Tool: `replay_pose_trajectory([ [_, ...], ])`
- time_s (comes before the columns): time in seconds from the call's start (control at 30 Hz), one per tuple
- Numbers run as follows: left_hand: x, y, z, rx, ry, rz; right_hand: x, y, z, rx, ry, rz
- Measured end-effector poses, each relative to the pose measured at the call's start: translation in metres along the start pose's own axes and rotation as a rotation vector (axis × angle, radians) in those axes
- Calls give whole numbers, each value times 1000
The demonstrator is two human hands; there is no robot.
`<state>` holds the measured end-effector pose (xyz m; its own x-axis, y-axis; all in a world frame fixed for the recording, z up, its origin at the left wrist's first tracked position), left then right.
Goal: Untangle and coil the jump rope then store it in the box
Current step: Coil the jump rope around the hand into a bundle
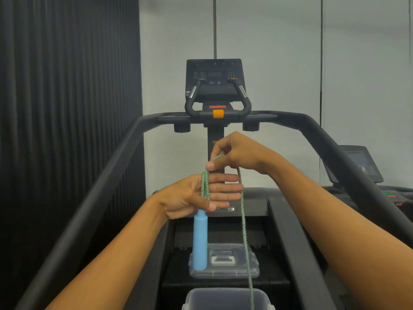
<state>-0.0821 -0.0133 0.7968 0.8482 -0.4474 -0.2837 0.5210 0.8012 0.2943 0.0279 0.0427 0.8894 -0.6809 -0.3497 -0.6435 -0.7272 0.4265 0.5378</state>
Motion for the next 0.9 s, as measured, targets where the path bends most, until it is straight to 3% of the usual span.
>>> replay_pose_trajectory([
  [0.13,2,1,8,26,-1,-13,4,2,14,-7,198,-21],
  [0.27,6,4,19,61,16,-31,13,-2,28,21,558,-96],
  [0.4,9,5,24,82,44,-24,19,-7,39,17,792,-59],
  [0.57,16,8,26,100,23,-32,28,-10,45,30,813,-45],
  [0.7,22,13,27,128,25,-81,49,-23,58,108,1015,-114],
  [0.9,6,15,24,135,-1,-36,76,-28,69,130,947,-140],
])
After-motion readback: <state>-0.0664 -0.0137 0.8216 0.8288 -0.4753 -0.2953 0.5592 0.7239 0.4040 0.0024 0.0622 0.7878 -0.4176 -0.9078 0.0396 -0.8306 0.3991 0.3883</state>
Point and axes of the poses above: each hand's wrist, its own y-axis towards the middle knuckle, its own x-axis out of the palm, z = x × y, the point moved 5 cm from there along y, towards the middle knuckle, and after that the axes turned 6 degrees about y, right-handed, at the moved point
